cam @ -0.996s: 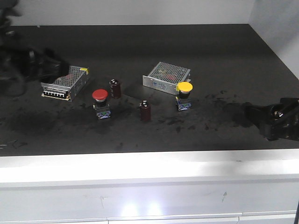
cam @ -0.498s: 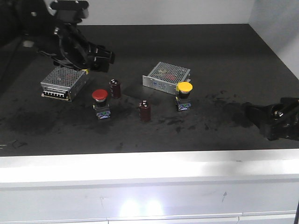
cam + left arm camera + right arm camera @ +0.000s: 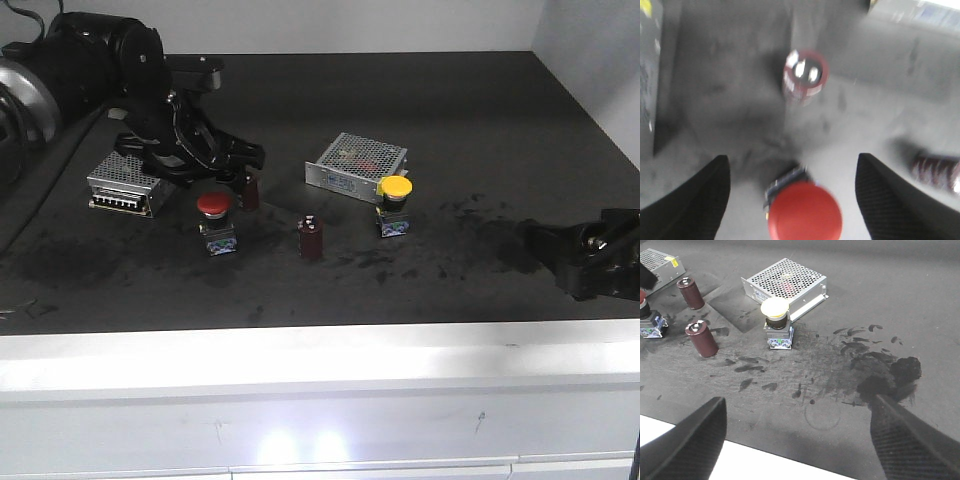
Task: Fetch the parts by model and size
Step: 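Close the left gripper on the red-capped button and lift it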
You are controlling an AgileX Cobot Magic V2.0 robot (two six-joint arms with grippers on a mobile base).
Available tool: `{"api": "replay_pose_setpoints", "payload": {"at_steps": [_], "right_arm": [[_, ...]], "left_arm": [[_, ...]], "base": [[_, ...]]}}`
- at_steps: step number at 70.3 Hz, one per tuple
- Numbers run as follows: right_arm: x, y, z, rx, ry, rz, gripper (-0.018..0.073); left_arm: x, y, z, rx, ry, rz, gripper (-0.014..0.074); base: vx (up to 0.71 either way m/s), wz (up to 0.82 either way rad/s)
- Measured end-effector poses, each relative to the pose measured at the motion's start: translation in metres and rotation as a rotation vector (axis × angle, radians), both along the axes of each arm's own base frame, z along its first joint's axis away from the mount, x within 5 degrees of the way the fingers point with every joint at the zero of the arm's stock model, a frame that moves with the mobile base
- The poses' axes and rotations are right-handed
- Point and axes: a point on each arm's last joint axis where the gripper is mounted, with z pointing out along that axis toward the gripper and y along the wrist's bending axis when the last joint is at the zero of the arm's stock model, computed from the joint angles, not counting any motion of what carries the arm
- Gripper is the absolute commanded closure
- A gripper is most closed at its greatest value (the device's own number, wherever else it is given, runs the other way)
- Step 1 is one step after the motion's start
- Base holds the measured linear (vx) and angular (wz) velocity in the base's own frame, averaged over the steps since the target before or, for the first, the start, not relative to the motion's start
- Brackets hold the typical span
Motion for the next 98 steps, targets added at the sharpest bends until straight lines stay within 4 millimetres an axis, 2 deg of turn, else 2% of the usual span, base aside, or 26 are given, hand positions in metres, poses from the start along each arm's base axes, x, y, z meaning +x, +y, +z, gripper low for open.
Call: {"api": "replay_pose_setpoints", "payload": {"at_steps": [33, 42, 51, 67, 70, 78, 87, 98], "right_arm": [[0.0, 0.0, 0.0, 0.0, -0.001, 0.0, 0.0007], [0.0, 0.0, 0.0, 0.0, -0.001, 0.0, 0.0007], [0.0, 0.0, 0.0, 0.0, -0.001, 0.0, 0.0007], [0.0, 0.0, 0.0, 0.0, -0.001, 0.0, 0.0007], [0.0, 0.0, 0.0, 0.0, -0.001, 0.0, 0.0007], [0.0, 0.0, 0.0, 0.0, -0.001, 0.0, 0.0007], [0.0, 0.0, 0.0, 0.0, -0.001, 0.0, 0.0007], [0.0, 0.0, 0.0, 0.0, -0.001, 0.0, 0.0007]], "left_arm": [[0.001, 0.0, -0.014, 0.016, 0.069, 0.016, 0.0083], [0.001, -0.001, -0.021, 0.027, 0.105, 0.017, 0.0112], [0.0, 0.0, -0.023, 0.032, 0.123, 0.016, 0.022], [0.0, 0.0, -0.023, 0.033, 0.13, 0.015, 0.0608], [-0.001, -0.001, -0.021, 0.033, 0.125, 0.009, 0.0606], [-0.006, -0.005, -0.007, 0.025, 0.079, -0.009, 0.0605], [-0.024, -0.015, 0.032, 0.005, -0.044, -0.061, 0.0605], [-0.062, -0.017, 0.082, -0.011, -0.229, -0.116, 0.0605]], "base": [[0.0, 0.0], [0.0, 0.0], [0.0, 0.0], [0.0, 0.0], [0.0, 0.0], [0.0, 0.0], [0.0, 0.0], [0.0, 0.0]]}}
